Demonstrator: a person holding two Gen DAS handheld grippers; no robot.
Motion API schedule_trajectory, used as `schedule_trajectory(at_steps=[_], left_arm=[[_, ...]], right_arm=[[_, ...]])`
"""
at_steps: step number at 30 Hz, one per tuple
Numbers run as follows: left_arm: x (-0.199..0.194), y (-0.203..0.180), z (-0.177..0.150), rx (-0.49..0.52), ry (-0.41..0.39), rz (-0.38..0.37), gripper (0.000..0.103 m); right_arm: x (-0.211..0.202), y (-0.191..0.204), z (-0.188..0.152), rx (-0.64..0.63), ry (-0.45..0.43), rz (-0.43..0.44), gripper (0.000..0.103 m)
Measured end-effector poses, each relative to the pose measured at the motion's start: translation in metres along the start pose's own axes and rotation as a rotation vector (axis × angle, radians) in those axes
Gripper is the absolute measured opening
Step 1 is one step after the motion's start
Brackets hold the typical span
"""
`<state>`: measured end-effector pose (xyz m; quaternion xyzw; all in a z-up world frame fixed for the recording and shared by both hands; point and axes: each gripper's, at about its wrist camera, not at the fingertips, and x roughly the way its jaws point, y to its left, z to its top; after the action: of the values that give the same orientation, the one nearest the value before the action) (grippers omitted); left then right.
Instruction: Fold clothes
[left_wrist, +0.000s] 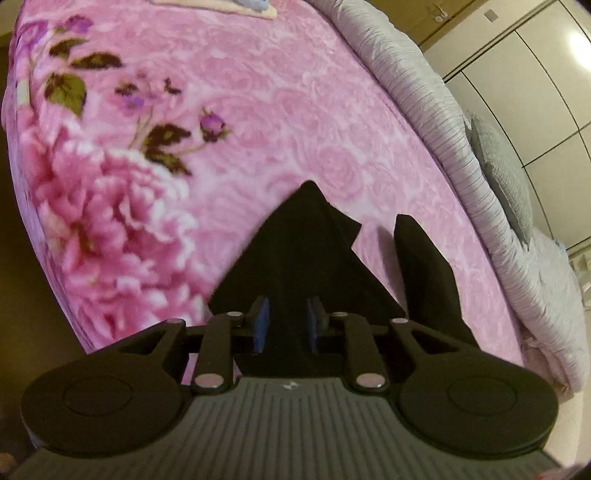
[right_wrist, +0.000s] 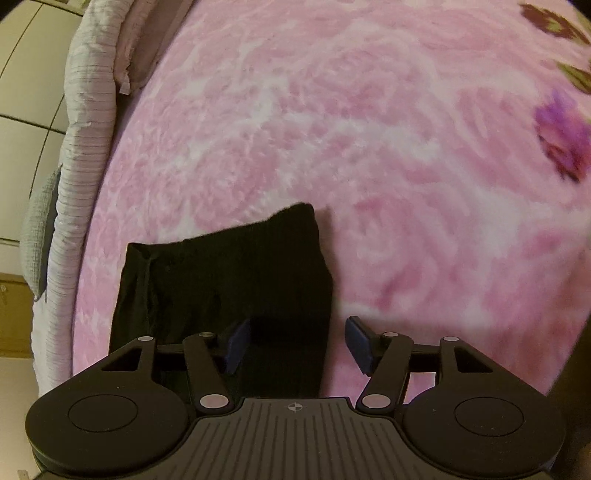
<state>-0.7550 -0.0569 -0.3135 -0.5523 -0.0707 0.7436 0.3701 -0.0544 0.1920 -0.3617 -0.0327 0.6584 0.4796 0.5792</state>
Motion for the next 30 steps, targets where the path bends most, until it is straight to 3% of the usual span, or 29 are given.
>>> schedule_trajectory(at_steps=[6,7,8,9,12,15,19,22,25,28,30], left_arm=[[-0.003,0.006,0.004,0.003,0.002,0.015,0.017],[-0.002,0.006,0.004,0.002,0.005,0.015,0.018],[-0.002,0.006,0.004,0.002,0.009,0.015,0.018],[-0.001,0.005,0.004,0.002,0.012,0.015,0.018],[0.001,0.003,0.006,0.001,0.017,0.001,0.018],[0.002,0.001,0.009,0.005,0.015,-0.018,0.024],[0.014,0.007,0.013,-0.025,0.032,-0.017,0.027],[0.030,0.016,0.013,-0.061,0.056,-0.021,0.028],[0.050,0.024,0.011,-0.105,0.076,-0.021,0.028],[0.069,0.030,0.012,-0.219,0.087,-0.104,0.029],[0.081,0.024,0.011,-0.218,0.115,-0.093,0.029]], right_arm=[[0.012,0.004,0.006,-0.045,-0.018,0.034,0.060],[0.014,0.005,0.006,-0.059,-0.017,0.038,0.052],[0.015,0.008,0.007,-0.079,-0.014,0.042,0.012],[0.015,0.011,0.006,-0.103,-0.018,0.042,0.006],[0.003,0.027,0.008,-0.211,-0.086,0.030,0.004],[-0.021,0.024,0.019,-0.210,-0.183,0.008,0.003],[-0.031,0.000,0.028,-0.125,-0.251,-0.154,0.004],[-0.025,-0.015,0.027,-0.049,-0.236,-0.192,0.004],[-0.021,-0.013,0.023,-0.067,-0.235,-0.211,0.004],[-0.019,-0.014,0.023,-0.055,-0.228,-0.207,0.004],[-0.020,-0.013,0.024,-0.059,-0.222,-0.207,0.004]])
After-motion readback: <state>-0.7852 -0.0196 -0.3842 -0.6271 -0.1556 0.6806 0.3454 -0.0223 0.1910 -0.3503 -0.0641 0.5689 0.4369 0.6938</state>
